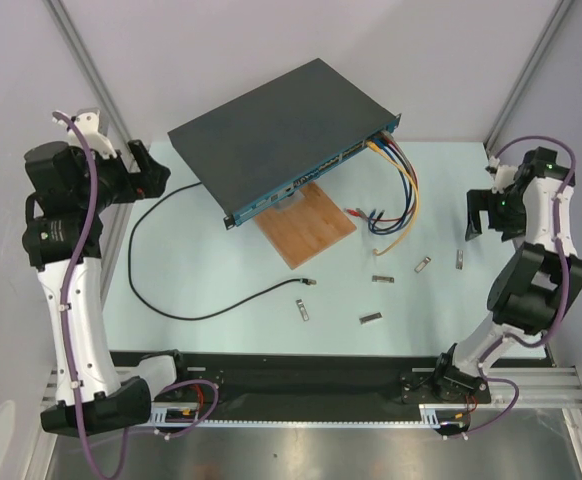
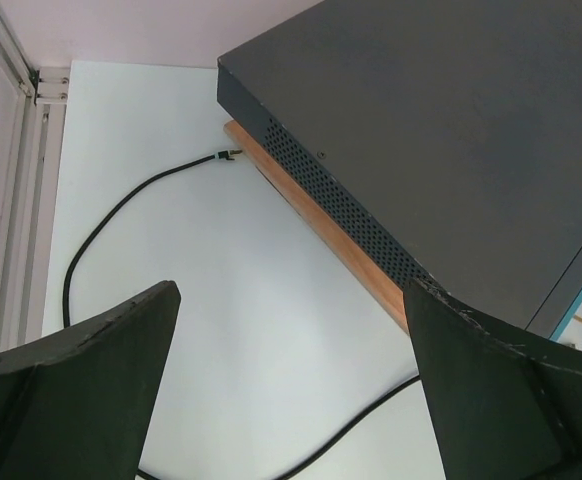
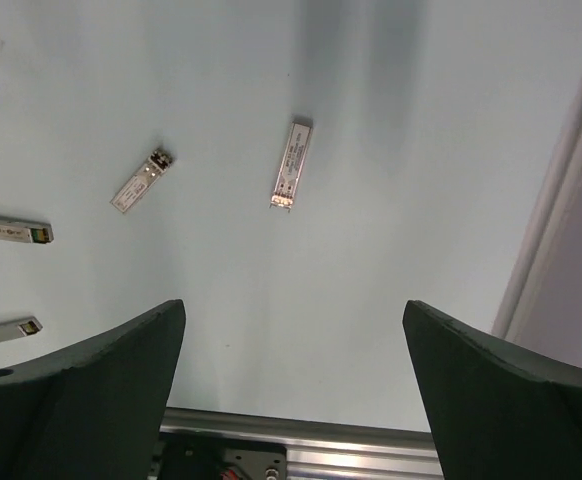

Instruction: Insert the plug into the switch port

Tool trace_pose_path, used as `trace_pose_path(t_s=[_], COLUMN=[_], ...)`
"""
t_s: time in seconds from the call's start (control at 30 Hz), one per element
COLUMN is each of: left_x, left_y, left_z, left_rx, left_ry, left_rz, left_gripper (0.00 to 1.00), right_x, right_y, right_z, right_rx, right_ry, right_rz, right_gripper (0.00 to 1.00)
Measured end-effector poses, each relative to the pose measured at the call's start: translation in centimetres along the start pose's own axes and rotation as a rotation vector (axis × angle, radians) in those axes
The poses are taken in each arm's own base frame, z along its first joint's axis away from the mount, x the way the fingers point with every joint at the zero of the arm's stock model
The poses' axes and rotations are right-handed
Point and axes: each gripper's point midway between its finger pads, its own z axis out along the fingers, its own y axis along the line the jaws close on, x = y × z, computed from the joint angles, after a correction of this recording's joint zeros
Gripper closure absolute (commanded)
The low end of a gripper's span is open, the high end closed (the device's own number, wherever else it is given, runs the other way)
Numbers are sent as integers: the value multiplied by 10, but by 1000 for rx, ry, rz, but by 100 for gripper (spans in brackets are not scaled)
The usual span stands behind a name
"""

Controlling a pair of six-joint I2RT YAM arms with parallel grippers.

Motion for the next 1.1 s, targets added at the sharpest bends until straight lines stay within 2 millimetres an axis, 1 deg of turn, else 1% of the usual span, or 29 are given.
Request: trace_pose_path(t_s=[0.07, 0.1, 0.17, 0.2, 0.27, 0.3, 0.37, 0.4, 0.5, 0.67, 0.77, 0.8, 0.9, 0.93, 1.03, 1.07, 1.1], left_x=[5, 7, 11, 13, 17, 20, 23, 25, 28, 28, 28, 28, 28, 28, 26, 25, 24], left_y=[0, 0, 1, 2, 3, 4, 5, 6, 7, 9, 9, 9, 10, 10, 11, 11, 10], left_z=[1, 2, 4, 5, 7, 8, 10, 11, 13, 14, 15, 15, 16, 17, 17, 18, 18], left_rx=[6, 11, 13, 13, 13, 12, 11, 9, 7, 0, -2, -3, -5, -7, -10, -9, -9], left_ry=[4, 6, 14, 18, 29, 34, 40, 43, 48, 49, 51, 50, 51, 52, 42, 38, 33], left_rz=[8, 15, 20, 19, 17, 17, 19, 18, 16, 12, 5, 5, 2, 0, -8, -9, -10], left_gripper=[0, 0, 0, 0, 0, 0, 0, 0, 0, 0, 0, 0, 0, 0, 0, 0, 0], right_x=[9, 12, 16, 17, 19, 20, 23, 25, 29, 38, 45, 47, 50, 49, 47, 46, 46], right_y=[-1, -2, -3, -4, -5, -6, -7, -7, -6, -5, -4, -3, -4, -4, -5, -6, -7], right_z=[21, 30, 48, 55, 70, 76, 87, 91, 100, 118, 126, 129, 133, 133, 135, 135, 135], right_rx=[-23, -31, -45, -48, -50, -47, -38, -34, -20, 10, 19, 21, 29, 35, 41, 44, 46], right_ry=[64, 90, 131, 144, 170, 177, 185, 186, 188, 183, 190, 190, 189, 185, 173, 169, 164], right_rz=[21, 31, 58, 69, 91, 100, 120, 132, 154, 177, 187, 188, 194, 197, 201, 201, 200], right_gripper=[7, 10, 14, 18, 22, 27, 31, 35, 40, 42, 46, 50, 58, 58, 69, 74, 86])
